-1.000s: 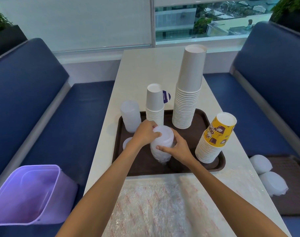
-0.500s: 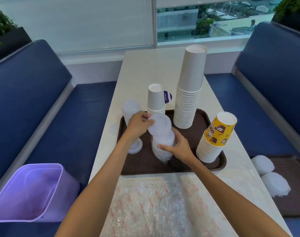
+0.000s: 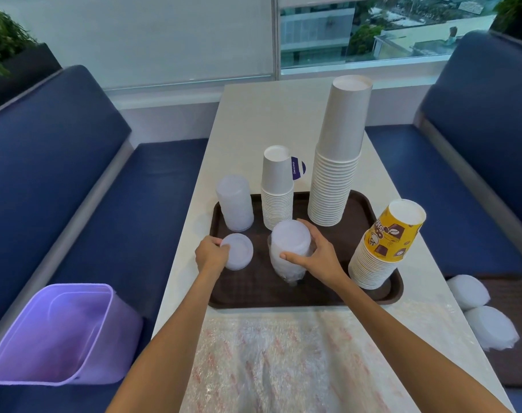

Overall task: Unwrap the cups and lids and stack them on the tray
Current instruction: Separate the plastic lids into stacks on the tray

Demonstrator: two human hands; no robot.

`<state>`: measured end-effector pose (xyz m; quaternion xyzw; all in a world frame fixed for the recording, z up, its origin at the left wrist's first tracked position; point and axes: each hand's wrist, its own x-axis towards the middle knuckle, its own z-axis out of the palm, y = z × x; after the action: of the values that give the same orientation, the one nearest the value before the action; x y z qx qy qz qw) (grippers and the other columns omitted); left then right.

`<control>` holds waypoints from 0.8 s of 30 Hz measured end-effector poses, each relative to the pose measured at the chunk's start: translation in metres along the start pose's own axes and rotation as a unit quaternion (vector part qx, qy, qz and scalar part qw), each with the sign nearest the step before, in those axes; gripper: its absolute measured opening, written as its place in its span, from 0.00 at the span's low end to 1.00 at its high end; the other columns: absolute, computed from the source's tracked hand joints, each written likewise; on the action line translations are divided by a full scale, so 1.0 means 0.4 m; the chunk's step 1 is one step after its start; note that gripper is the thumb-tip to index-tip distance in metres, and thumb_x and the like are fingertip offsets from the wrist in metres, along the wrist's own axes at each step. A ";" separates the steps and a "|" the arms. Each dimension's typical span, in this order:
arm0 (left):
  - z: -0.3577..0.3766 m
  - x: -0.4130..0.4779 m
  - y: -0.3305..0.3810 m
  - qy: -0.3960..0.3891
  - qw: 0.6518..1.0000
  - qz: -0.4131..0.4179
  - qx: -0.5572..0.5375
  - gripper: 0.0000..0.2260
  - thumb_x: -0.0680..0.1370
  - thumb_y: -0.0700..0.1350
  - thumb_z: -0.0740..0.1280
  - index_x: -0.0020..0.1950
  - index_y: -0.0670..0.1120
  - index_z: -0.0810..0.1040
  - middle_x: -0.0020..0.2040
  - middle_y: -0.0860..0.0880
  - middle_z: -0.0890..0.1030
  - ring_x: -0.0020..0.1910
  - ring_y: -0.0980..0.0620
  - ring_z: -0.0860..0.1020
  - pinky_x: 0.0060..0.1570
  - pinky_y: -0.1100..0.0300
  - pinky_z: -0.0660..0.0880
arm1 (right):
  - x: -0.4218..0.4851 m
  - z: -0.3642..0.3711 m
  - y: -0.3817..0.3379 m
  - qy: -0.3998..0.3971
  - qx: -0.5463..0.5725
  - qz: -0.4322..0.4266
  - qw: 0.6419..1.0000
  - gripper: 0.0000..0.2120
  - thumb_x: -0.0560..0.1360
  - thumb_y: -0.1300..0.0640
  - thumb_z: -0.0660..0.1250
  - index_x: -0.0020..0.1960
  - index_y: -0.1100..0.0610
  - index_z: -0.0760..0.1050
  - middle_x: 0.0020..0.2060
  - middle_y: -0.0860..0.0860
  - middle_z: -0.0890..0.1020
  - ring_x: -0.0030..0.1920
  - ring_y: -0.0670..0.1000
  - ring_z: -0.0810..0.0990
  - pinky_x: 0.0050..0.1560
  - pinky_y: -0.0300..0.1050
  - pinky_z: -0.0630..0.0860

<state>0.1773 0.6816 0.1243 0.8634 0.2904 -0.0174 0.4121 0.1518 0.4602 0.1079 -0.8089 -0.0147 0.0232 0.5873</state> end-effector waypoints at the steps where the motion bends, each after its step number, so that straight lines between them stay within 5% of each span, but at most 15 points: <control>1: 0.004 0.003 -0.002 0.002 1.000 0.003 0.008 0.10 0.77 0.39 0.66 0.58 0.39 0.75 0.59 0.40 0.77 0.58 0.43 0.75 0.55 0.54 0.74 | 0.000 -0.001 0.000 -0.001 0.000 -0.001 1.000 0.38 0.66 0.51 0.78 0.71 0.49 0.63 0.68 0.47 0.70 0.66 0.47 0.67 0.67 0.49 0.68; 11: 0.036 0.009 -0.041 0.020 0.985 0.101 0.140 0.16 0.80 0.45 0.62 0.68 0.41 0.70 0.66 0.41 0.70 0.62 0.43 0.72 0.59 0.54 0.73 | -0.001 -0.005 0.000 -0.009 -0.002 -0.001 1.000 0.38 0.66 0.51 0.78 0.70 0.47 0.62 0.67 0.46 0.70 0.65 0.46 0.67 0.67 0.49 0.68; 16: 0.043 -0.012 -0.074 -0.052 0.965 0.196 0.165 0.30 0.75 0.55 0.69 0.73 0.46 0.63 0.71 0.44 0.64 0.68 0.45 0.66 0.64 0.53 0.68 | -0.004 -0.002 -0.005 -0.007 0.000 0.000 1.000 0.38 0.66 0.51 0.78 0.70 0.47 0.63 0.67 0.46 0.70 0.65 0.46 0.67 0.67 0.49 0.68; 24: 0.059 0.007 -0.078 -0.076 0.961 0.194 0.183 0.34 0.72 0.50 0.73 0.73 0.46 0.61 0.70 0.43 0.65 0.67 0.44 0.67 0.63 0.50 0.69 | -0.009 -0.007 -0.013 -0.014 0.003 0.008 1.000 0.38 0.66 0.53 0.78 0.71 0.48 0.62 0.67 0.46 0.70 0.65 0.46 0.67 0.68 0.51 0.68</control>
<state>0.1684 0.6812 0.0859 0.9600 0.0775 -0.0554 0.2633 0.1482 0.4589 0.1140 -0.8069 -0.0169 0.0393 0.5891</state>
